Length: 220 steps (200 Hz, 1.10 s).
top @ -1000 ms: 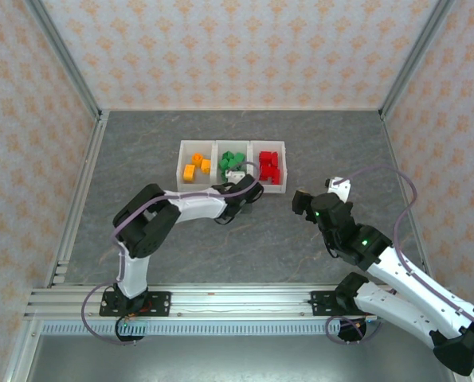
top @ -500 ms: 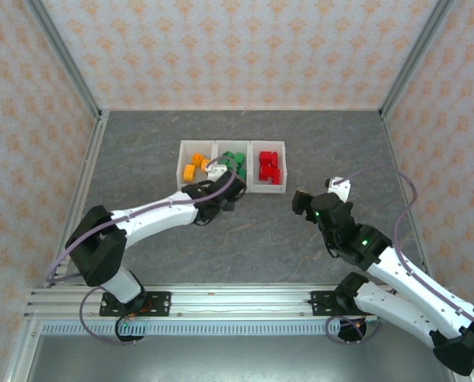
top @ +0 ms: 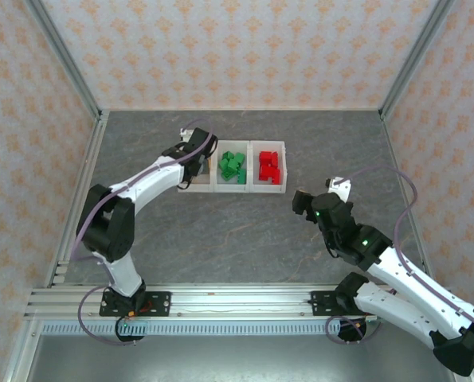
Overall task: Sort the legos into containers by color
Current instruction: Place the lego in the container.
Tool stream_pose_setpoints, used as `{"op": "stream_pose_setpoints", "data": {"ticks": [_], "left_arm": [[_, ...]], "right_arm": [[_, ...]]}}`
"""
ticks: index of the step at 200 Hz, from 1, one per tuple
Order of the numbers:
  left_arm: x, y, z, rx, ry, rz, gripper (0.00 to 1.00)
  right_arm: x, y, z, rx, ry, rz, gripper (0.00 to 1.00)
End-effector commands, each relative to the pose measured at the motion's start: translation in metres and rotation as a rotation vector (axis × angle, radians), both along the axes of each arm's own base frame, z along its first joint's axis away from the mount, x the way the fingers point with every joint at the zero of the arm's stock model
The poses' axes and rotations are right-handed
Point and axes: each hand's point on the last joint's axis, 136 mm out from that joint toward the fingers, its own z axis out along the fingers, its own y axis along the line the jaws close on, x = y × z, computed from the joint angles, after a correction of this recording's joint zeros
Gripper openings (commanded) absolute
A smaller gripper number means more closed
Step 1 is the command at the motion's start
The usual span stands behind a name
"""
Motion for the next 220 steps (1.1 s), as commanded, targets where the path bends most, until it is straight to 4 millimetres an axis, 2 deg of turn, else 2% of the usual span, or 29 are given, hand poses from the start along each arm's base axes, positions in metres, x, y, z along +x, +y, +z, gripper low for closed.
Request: {"op": "stream_pose_setpoints", "data": {"ticks": [1, 12, 17, 19, 25, 62, 81, 100, 114, 118, 139, 153, 159, 180, 198, 220], "left_arm": [[0.025, 0.002, -0.001, 0.012, 0.002, -0.026, 0.4], [0.034, 0.002, -0.005, 0.017, 0.013, -0.018, 0.41], [0.037, 0.002, 0.0, 0.014, 0.003, -0.018, 0.41], [0.039, 0.001, -0.009, 0.02, 0.019, -0.019, 0.42], [0.043, 0.001, -0.013, 0.025, 0.024, -0.02, 0.43], [0.061, 0.005, -0.019, 0.032, 0.026, 0.001, 0.49], [0.062, 0.008, -0.016, 0.014, 0.008, 0.015, 0.52], [0.059, 0.008, -0.002, -0.011, -0.036, 0.021, 0.56], [0.054, 0.01, 0.006, -0.023, -0.062, 0.025, 0.63], [0.051, 0.011, 0.021, -0.036, -0.092, 0.028, 0.65], [0.039, 0.016, 0.051, -0.074, -0.176, 0.041, 0.78], [0.028, 0.019, 0.076, -0.115, -0.259, 0.048, 0.86], [0.025, 0.021, 0.092, -0.139, -0.319, 0.054, 0.89], [0.004, 0.032, 0.125, -0.185, -0.481, 0.069, 0.95], [-0.017, 0.042, 0.138, -0.213, -0.597, 0.063, 0.99], [-0.046, 0.052, 0.137, -0.257, -0.683, 0.067, 0.99]], "right_arm": [[-0.002, -0.005, -0.001, -0.01, -0.002, -0.013, 1.0], [-0.002, -0.005, -0.001, -0.011, -0.002, -0.016, 1.0], [-0.002, -0.006, -0.001, -0.01, -0.003, -0.016, 1.0], [-0.002, -0.006, -0.001, -0.009, -0.003, -0.016, 1.0], [-0.002, -0.006, -0.002, -0.011, -0.002, -0.017, 1.0], [-0.002, -0.006, -0.003, -0.012, 0.001, -0.019, 1.0], [-0.002, -0.007, -0.002, -0.011, -0.001, -0.023, 1.0], [-0.002, -0.007, -0.002, -0.012, -0.001, -0.024, 1.0], [-0.002, -0.007, -0.003, -0.013, 0.0, -0.024, 1.0], [-0.001, -0.007, -0.003, -0.013, 0.0, -0.025, 1.0], [-0.001, -0.007, -0.003, -0.014, 0.001, -0.025, 1.0], [-0.001, -0.007, -0.003, -0.016, 0.001, -0.026, 1.0], [-0.001, -0.007, -0.003, -0.019, 0.001, -0.028, 1.0], [0.0, -0.015, -0.004, -0.032, -0.01, -0.072, 1.0], [0.002, -0.018, -0.002, -0.047, -0.023, -0.09, 1.0], [0.01, -0.022, 0.005, -0.064, -0.074, -0.137, 1.0]]}}
